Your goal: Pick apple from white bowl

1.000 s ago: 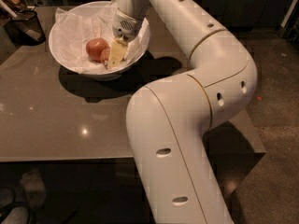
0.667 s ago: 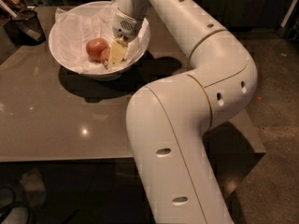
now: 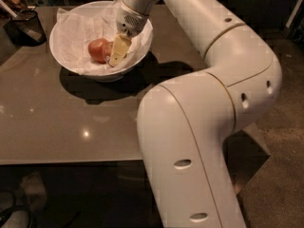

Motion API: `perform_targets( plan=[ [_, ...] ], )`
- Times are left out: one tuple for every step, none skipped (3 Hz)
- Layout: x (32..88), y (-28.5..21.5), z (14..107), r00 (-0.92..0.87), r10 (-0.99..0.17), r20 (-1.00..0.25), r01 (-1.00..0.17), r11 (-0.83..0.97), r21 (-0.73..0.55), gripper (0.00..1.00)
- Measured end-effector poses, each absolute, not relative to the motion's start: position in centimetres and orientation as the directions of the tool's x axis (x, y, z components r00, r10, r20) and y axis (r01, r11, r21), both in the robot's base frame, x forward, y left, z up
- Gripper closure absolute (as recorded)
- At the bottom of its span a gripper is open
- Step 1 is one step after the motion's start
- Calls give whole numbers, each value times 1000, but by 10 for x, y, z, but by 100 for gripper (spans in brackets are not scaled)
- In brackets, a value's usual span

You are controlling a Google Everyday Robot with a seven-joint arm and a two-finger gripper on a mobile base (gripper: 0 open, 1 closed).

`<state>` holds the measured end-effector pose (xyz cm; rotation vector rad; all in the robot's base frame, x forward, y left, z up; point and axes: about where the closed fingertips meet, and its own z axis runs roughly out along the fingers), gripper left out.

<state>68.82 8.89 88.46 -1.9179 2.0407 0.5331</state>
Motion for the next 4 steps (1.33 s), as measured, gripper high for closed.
perform_targets(
  plan=[
    [679, 88, 900, -42, -878, -476, -999, 23, 45, 100],
    [669, 91, 913, 1, -869, -495, -999, -19, 31, 100],
    [663, 107, 924, 56, -860, -507, -996, -81, 28, 100],
    [657, 117, 948, 105, -848, -520, -993, -115, -14, 100]
  ],
)
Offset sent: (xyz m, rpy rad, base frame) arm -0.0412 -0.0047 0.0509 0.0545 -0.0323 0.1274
